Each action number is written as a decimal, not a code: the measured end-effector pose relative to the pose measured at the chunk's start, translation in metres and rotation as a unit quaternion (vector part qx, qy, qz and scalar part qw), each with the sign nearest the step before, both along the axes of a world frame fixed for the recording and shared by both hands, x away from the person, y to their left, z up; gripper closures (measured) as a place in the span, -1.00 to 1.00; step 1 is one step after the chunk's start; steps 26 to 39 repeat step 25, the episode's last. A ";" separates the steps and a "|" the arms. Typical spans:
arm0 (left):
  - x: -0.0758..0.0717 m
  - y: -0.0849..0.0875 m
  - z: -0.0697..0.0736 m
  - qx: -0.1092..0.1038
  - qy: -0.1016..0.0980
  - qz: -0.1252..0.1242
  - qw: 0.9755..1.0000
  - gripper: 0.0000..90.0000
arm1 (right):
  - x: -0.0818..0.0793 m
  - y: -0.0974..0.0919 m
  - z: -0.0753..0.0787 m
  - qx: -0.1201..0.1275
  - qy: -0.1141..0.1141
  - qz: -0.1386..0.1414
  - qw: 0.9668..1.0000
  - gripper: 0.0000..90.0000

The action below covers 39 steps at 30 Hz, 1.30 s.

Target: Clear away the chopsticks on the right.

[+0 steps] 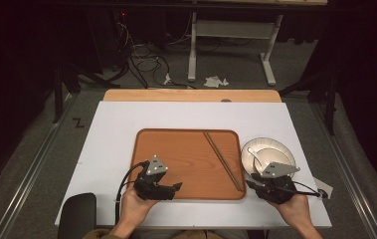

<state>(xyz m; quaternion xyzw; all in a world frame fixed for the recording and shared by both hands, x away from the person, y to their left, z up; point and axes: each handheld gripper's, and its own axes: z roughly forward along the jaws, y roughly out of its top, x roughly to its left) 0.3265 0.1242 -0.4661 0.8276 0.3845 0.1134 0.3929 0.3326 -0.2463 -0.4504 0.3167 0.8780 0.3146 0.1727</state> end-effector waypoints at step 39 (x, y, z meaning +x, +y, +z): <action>-0.001 -0.005 -0.003 0.011 0.004 -0.010 1.000 -0.35 | -0.009 -0.020 -0.025 0.012 0.017 -0.007 1.000 0.36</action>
